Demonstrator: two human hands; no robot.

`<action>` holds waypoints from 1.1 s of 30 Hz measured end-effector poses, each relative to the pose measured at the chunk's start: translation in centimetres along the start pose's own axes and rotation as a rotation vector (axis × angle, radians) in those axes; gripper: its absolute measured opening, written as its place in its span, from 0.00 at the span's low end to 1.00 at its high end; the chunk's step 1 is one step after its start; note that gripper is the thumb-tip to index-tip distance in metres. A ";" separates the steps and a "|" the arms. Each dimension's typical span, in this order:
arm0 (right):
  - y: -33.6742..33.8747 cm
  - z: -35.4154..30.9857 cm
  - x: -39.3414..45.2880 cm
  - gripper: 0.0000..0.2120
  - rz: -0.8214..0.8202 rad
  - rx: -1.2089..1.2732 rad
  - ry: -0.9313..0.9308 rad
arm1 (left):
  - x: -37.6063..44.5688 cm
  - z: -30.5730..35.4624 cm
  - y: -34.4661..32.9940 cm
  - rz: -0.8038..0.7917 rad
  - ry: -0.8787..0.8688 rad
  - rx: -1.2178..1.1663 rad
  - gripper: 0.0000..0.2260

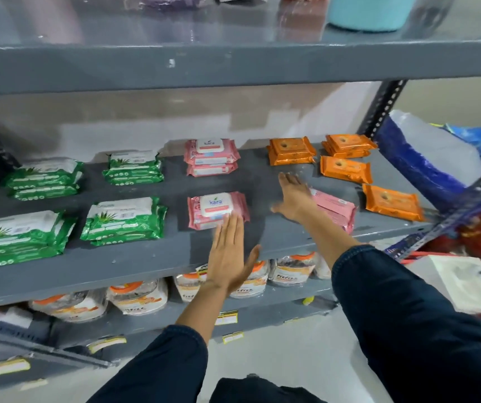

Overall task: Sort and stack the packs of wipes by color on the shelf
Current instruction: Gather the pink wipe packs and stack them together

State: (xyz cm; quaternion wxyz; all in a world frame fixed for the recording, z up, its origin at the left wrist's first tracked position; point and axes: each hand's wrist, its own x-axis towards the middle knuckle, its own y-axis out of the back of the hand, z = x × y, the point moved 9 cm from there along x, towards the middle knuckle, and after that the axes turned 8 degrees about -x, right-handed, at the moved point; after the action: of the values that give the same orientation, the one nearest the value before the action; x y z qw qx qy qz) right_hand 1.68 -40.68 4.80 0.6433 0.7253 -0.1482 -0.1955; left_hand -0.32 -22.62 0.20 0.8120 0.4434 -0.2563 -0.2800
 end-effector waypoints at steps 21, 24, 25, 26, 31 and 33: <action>-0.5 9.7 -1.2 0.29 0.018 0.159 -0.199 | 3.0 3.9 -7.6 -0.301 -0.148 0.244 0.33; 0.6 10.8 -0.9 0.21 0.069 0.709 -0.343 | 3.1 3.8 -7.5 -0.294 -0.138 0.192 0.34; 0.6 11.1 -0.9 0.19 0.054 0.914 -0.397 | 3.1 3.8 -7.5 -0.297 -0.136 0.188 0.34; 0.3 11.2 -0.9 0.18 0.035 1.088 -0.442 | 3.1 3.8 -7.4 -0.302 -0.137 0.194 0.34; -2.4 13.8 -2.4 0.18 -0.024 1.318 -0.640 | 3.0 3.8 -7.6 -0.337 -0.140 0.259 0.33; -3.5 15.8 -3.7 0.18 -0.002 1.174 -0.743 | 3.1 3.7 -7.8 -0.352 -0.131 0.252 0.34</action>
State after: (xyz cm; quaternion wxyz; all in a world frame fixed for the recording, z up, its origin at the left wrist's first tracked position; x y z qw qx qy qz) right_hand -9.24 -52.35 0.12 0.0508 0.8384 -0.4391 -0.3188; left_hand -2.35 -30.35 -4.30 0.6705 0.5599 -0.2603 -0.4113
